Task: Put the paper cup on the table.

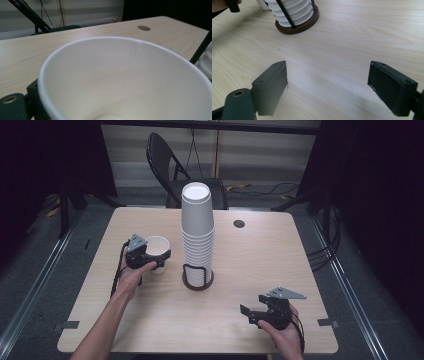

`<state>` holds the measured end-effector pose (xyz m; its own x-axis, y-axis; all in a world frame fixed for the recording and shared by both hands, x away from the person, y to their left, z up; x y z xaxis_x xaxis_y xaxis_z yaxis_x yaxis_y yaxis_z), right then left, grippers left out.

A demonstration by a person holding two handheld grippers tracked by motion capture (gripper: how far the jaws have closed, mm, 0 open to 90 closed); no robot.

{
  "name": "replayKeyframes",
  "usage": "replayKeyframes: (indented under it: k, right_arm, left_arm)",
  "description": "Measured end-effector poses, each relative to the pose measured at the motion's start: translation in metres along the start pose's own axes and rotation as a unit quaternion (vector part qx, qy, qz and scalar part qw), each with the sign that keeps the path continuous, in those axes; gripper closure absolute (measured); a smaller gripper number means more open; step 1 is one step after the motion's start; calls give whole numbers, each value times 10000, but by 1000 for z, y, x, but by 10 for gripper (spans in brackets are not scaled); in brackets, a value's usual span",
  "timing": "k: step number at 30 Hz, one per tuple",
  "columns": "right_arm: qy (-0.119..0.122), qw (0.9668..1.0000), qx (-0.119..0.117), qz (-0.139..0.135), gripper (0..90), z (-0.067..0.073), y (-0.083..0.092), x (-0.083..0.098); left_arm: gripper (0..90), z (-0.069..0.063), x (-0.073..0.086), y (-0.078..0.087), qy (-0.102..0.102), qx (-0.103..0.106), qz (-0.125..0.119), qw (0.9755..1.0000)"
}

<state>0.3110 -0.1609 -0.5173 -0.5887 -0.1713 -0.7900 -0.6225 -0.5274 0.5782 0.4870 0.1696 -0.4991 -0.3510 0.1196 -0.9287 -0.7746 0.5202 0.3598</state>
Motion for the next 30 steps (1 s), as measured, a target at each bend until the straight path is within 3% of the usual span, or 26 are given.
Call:
replayKeyframes:
  k: [6,10,13,17,19,24,26,30]
  right_arm:
    - [13,10000,13,-29,155,-1,1,-1]
    - [-1,10000,18,-18,155,-1,0,0]
    - [-7,10000,-3,8,155,1,0,0]
    - [44,10000,-23,1,156,4,0,0]
    - [48,10000,-30,-2,156,4,0,-1]
    - [27,10000,-18,1,156,3,1,0]
    - [44,10000,-13,4,156,3,0,1]
    - [37,10000,-25,19,156,4,0,1]
  left_arm:
    - [88,6,12,3,23,-99,217,9997]
    - [105,7,17,5,-77,-106,335,9994]
    - [125,9,25,4,-214,-179,553,9981]
    - [136,8,28,3,-137,-206,581,9980]
    - [140,7,31,5,-243,-222,637,9974]
    - [149,6,36,10,-266,-219,683,9971]
    - [155,7,43,10,-388,-187,862,9953]
    - [156,8,49,10,-267,-189,907,9953]
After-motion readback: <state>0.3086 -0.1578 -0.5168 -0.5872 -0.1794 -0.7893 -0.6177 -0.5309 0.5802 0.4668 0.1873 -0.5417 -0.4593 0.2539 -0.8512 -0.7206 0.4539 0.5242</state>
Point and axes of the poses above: each handheld gripper's, and its own axes: y roughly backward along the jaws, x roughly out of its underside, z roughly to its left, the point moved 9 cm from there along -y, roughly forward along the jaws, and after that the axes turned 2 degrees about y, right-handed, at the moved point
